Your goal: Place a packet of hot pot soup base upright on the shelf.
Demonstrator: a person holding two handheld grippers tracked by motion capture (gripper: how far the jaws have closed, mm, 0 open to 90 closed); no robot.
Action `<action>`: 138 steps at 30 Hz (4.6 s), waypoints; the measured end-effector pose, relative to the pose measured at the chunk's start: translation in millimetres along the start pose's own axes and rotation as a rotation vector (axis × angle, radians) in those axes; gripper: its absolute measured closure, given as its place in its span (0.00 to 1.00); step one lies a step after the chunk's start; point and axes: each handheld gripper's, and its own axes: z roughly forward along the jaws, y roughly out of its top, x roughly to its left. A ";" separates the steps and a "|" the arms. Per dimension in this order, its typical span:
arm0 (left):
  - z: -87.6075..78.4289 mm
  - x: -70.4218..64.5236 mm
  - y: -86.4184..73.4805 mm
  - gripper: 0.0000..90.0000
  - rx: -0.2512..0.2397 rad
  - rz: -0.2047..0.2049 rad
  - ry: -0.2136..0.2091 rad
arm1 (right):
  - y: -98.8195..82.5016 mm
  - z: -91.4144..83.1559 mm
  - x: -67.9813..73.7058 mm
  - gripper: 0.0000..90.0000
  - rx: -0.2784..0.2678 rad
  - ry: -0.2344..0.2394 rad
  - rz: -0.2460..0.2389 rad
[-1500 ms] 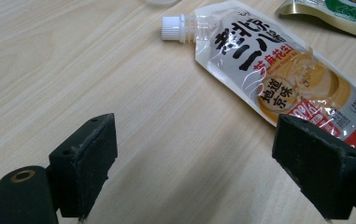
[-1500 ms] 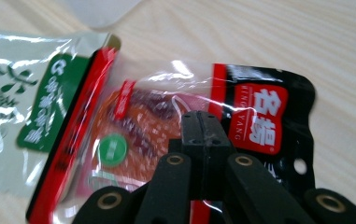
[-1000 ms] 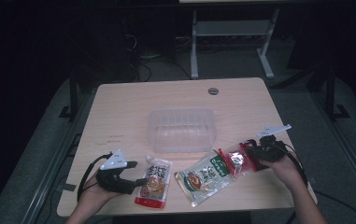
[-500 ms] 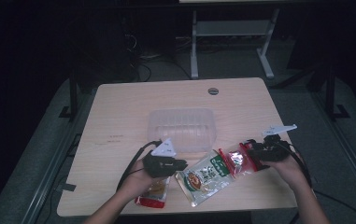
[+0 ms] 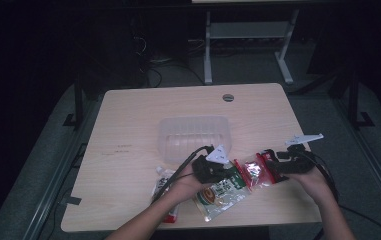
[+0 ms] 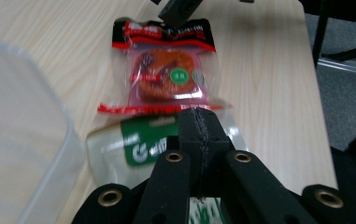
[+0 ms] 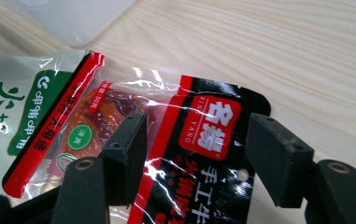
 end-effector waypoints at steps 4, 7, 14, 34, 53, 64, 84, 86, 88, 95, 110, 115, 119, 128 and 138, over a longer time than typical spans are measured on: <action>15.4 2.3 6.9 1.00 0.004 0.002 0.013 | -2.0 -1.0 -2.5 0.39 -0.002 -0.009 0.000; 25.5 4.6 9.0 1.00 0.008 0.003 0.021 | -3.2 -1.8 -4.1 0.39 -0.006 -0.013 0.000; 43.6 6.0 10.5 1.00 0.047 0.002 0.046 | -3.3 -4.7 -3.4 0.38 -0.011 -0.013 0.001; 62.6 6.5 2.3 1.00 0.161 0.022 0.077 | -5.4 -13.0 -8.8 0.36 -0.048 -0.004 0.027; 64.3 8.4 0.9 1.00 0.166 -0.004 0.065 | -13.5 -2.6 -26.8 0.29 -0.047 0.134 0.085; 64.3 8.7 1.5 1.00 0.175 -0.003 0.065 | -16.1 9.2 -30.7 0.30 -0.016 0.215 0.114; 64.4 8.1 1.7 1.00 0.177 -0.007 0.070 | -13.3 -8.1 -26.1 0.71 -0.088 0.270 0.051; 64.4 8.2 1.7 1.00 0.177 -0.007 0.070 | -12.5 -9.0 -25.7 0.78 -0.096 0.283 0.043; 64.5 8.4 1.6 1.00 0.176 -0.009 0.069 | -11.7 -8.9 -23.8 0.83 -0.092 0.291 0.029; 64.4 8.9 1.5 1.00 0.175 -0.010 0.067 | -9.7 -9.4 -20.9 0.94 -0.091 0.298 -0.008; 64.2 9.1 1.0 1.00 0.168 -0.027 0.063 | -6.7 -12.8 -17.3 1.00 -0.153 0.347 -0.045; 62.5 11.7 0.5 1.00 0.150 -0.059 0.038 | -4.1 -20.2 -15.7 1.00 -0.228 0.395 -0.018; 59.4 13.5 2.2 1.00 0.130 -0.063 0.034 | -0.9 -25.4 -12.8 1.00 -0.270 0.409 -0.028; 46.3 12.5 9.6 1.00 0.096 -0.079 0.019 | 8.2 -35.6 -0.6 1.00 -0.331 0.442 -0.047; -0.1 8.9 17.3 1.00 0.083 -0.039 0.018 | 19.5 -51.8 -1.5 1.00 -0.438 0.438 -0.025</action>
